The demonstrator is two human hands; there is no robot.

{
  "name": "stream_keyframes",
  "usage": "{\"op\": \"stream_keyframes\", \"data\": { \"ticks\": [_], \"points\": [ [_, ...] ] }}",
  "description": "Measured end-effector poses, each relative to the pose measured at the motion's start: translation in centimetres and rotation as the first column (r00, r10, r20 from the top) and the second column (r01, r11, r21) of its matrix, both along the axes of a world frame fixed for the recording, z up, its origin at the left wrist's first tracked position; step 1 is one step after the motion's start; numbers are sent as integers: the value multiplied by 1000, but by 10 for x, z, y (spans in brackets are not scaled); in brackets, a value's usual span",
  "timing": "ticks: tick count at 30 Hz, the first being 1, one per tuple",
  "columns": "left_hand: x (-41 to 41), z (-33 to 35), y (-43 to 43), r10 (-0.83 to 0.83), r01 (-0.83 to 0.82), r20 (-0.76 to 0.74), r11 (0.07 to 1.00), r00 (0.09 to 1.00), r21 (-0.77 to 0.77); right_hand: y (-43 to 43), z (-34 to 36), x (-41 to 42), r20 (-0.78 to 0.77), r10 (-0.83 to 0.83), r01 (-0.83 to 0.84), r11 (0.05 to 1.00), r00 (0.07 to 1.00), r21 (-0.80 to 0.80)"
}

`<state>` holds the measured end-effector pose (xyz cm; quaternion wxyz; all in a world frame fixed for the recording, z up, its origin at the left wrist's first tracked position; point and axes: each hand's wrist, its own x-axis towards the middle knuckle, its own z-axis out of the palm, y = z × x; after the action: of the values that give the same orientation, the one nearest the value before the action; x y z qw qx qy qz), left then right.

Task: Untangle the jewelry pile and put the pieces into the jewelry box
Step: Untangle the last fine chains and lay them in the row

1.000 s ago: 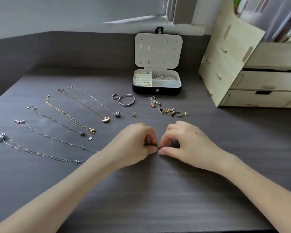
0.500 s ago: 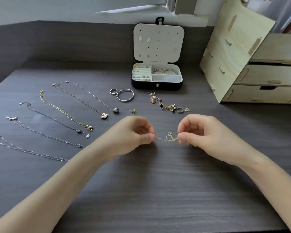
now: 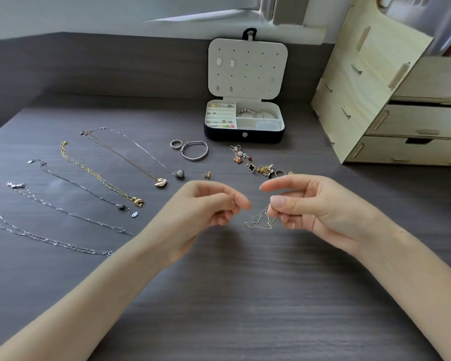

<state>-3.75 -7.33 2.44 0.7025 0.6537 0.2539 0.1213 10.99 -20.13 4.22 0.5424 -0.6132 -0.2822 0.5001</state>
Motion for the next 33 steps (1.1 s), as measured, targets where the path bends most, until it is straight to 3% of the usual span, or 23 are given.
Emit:
{"op": "stream_keyframes", "data": {
  "ticks": [5,10,15,19,22,24,26,29,33],
  "points": [
    [1,-14,-5,-3,-57,138,903,990,425,9,-4,-8,-109,-72,64,995,991,-83],
    [2,-20,-4,-16,-130,222,769,975,626,13,-6,-17,-16,-126,126,992,992,-27],
    [2,-19,-4,20,-165,223,740,975,652,14,-10,-24,166,-156,141,985,974,97],
    [3,-21,-1,62,-161,197,829,978,536,14,-12,-22,440,-145,95,987,887,134],
    [4,-22,-1,69,-173,209,828,975,533,16,-12,-20,369,-86,42,991,925,126],
    [5,-23,2,46,-181,222,745,974,642,17,-13,-19,211,-4,-20,994,977,112],
    [5,-24,6,2,-199,245,586,970,785,18,-16,-18,98,54,-63,994,994,90],
    [4,-24,11,-22,-243,280,433,960,868,17,-16,-15,45,106,-107,994,993,14],
    [5,-22,16,-119,-251,300,315,946,915,15,-15,-13,13,152,-152,988,988,-3]
  ]
}}
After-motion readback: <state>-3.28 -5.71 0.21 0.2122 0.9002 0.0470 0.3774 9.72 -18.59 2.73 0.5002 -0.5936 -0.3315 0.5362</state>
